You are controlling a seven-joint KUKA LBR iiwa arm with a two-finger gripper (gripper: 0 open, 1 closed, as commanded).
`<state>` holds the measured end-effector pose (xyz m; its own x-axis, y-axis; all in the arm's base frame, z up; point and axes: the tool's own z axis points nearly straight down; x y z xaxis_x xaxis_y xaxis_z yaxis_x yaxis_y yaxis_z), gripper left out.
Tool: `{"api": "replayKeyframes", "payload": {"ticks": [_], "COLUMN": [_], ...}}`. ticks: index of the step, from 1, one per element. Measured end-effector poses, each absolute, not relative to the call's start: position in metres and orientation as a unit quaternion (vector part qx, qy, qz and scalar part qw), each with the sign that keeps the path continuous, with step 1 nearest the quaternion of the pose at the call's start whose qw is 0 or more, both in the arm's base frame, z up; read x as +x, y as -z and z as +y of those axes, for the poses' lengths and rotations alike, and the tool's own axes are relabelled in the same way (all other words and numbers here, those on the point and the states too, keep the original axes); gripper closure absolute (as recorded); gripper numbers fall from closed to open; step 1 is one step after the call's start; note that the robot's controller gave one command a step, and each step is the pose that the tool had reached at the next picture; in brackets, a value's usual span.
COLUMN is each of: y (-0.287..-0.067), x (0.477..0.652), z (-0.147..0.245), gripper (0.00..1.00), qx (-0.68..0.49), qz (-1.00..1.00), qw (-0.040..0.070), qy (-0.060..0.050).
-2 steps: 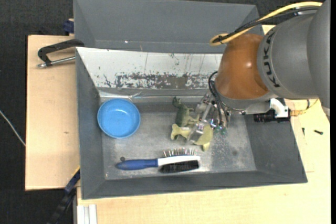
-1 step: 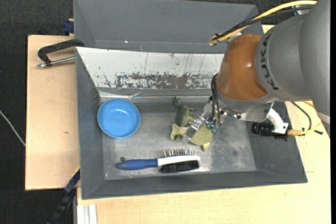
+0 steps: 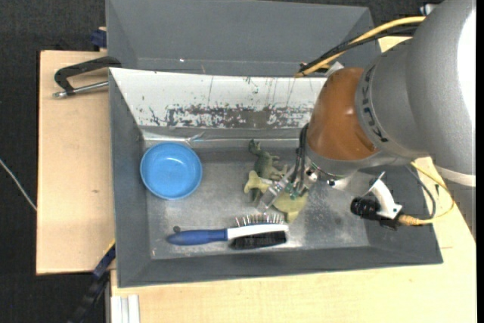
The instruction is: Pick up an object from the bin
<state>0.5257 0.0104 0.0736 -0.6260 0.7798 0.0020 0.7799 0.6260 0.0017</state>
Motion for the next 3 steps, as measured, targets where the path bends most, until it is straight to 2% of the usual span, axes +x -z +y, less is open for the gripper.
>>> {"api": "replayKeyframes", "payload": {"ticks": [1,2,3], "y": [-0.075,-0.078,-0.157], "x": [0.526,0.527,0.530], "z": [0.011,0.015,0.016], "gripper": [0.00,1.00,1.00], "qx": [-0.432,-0.430,-0.429], "qz": [-0.902,-0.903,-0.904], "qw": [0.000,0.003,-0.005], "qy": [0.001,0.004,0.003]}}
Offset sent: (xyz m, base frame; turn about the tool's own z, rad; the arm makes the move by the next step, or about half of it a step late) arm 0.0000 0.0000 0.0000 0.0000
